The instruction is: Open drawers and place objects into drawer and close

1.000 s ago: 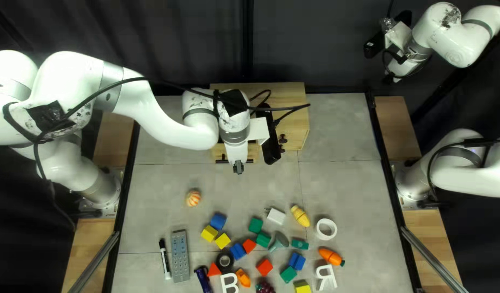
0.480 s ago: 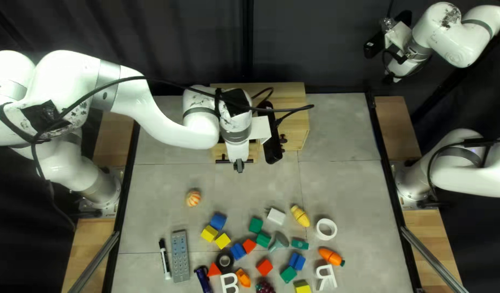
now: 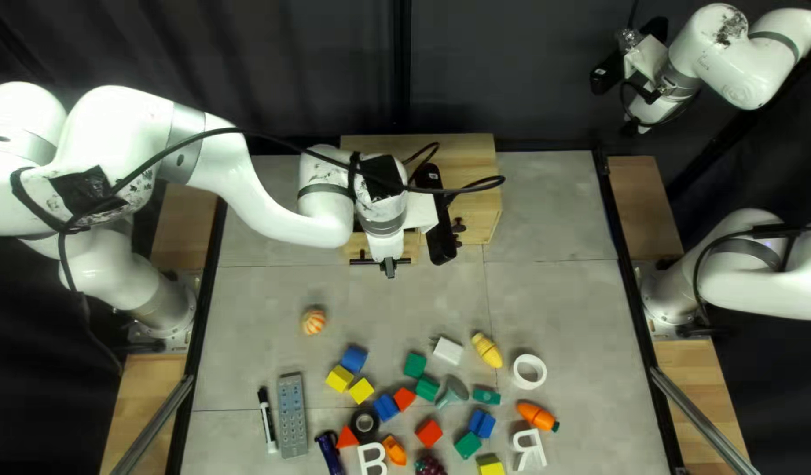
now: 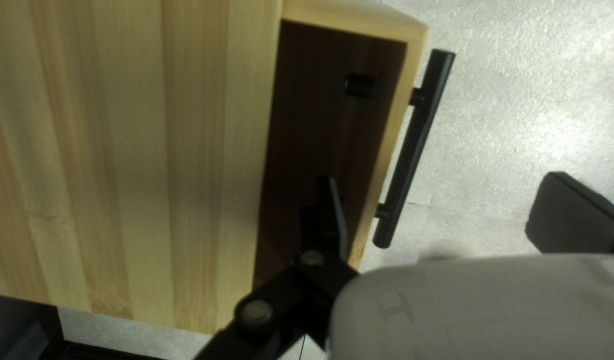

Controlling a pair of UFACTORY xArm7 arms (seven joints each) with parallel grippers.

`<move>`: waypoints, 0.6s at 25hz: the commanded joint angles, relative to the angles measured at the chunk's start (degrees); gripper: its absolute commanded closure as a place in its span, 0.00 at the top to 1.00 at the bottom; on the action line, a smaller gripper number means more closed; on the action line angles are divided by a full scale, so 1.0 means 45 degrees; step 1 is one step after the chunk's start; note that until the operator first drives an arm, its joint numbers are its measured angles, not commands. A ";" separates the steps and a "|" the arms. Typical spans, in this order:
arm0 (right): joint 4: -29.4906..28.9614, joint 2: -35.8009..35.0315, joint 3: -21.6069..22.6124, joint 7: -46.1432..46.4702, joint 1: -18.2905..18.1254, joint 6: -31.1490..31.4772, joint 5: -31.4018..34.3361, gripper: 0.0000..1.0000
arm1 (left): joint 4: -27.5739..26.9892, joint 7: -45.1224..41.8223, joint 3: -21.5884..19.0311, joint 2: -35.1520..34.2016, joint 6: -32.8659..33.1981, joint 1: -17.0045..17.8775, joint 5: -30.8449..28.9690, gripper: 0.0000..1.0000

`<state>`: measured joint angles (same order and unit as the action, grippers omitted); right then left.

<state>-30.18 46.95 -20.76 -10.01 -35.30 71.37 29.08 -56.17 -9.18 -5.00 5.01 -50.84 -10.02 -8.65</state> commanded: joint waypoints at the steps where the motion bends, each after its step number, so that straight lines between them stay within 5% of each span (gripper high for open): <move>1: 0.0000 0.0000 0.0000 0.0000 0.0000 0.0000 0.0000 1.00 | 0.0231 0.0322 0.0034 -0.0024 0.0413 -0.0121 0.0419 1.00; 15: 0.0000 0.0000 0.0000 0.0000 0.0000 0.0000 0.0000 1.00 | 0.0769 0.1633 0.0061 -0.0438 0.0766 -0.0354 0.1934 1.00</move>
<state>-30.18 46.95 -20.76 -10.01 -35.30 71.37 29.08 -52.90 -2.47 -4.69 3.17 -47.51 -11.56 -0.60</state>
